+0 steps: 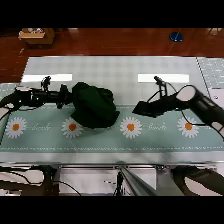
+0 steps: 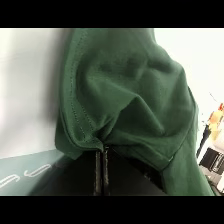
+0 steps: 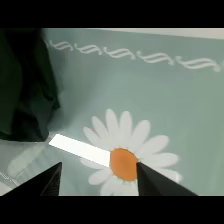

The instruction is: Fold the shirts.

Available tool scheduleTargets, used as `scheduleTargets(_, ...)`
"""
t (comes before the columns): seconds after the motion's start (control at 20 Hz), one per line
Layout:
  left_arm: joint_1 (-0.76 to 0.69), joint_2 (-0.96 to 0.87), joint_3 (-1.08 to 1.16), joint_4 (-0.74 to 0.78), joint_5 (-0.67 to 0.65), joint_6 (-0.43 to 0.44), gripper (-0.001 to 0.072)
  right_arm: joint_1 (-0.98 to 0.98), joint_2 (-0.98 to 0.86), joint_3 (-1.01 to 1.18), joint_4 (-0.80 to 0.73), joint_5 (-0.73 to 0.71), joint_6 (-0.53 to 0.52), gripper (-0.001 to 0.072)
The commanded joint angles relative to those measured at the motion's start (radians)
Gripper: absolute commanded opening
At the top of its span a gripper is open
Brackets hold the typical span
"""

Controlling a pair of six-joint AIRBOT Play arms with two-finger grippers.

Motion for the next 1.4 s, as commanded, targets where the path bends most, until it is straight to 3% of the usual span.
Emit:
scheduleTargets(0.0,0.000,0.003,0.001,-0.002,-0.003,0.007,0.0022,0.141,-0.079,-0.023,0.069,-0.130,0.035,0.0506)
scheduleTargets(0.45,0.000,0.003,0.001,-0.003,-0.003,0.021,0.0022,0.296,-0.167,-0.023,0.175,-0.351,0.023,0.0502)
scheduleTargets(0.7,0.000,0.003,0.001,-0.061,-0.003,0.045,0.0022,0.304,-0.189,-0.023,0.265,-0.402,-0.015,0.0480)
scheduleTargets(0.8,0.000,0.003,0.001,-0.088,-0.002,0.045,0.0022,0.304,-0.222,-0.023,0.309,-0.402,-0.017,0.0442)
scheduleTargets(0.9,0.000,0.003,0.001,-0.093,-0.002,0.045,0.0021,0.303,-0.245,-0.023,0.330,-0.398,-0.017,0.0098)
scheduleTargets(0.95,0.002,0.003,0.001,-0.096,-0.002,0.045,0.0021,0.303,-0.241,-0.023,0.331,-0.399,-0.023,0.0023)
scheduleTargets(1.15,0.050,0.030,0.059,-0.233,-0.030,0.115,0.0020,0.272,-0.158,0.026,0.323,-0.305,-0.161,0.0023)
scheduleTargets(1.35,0.120,0.169,0.209,-0.259,-0.030,0.114,0.0019,0.142,0.042,0.096,0.241,-0.249,-0.172,0.0023)
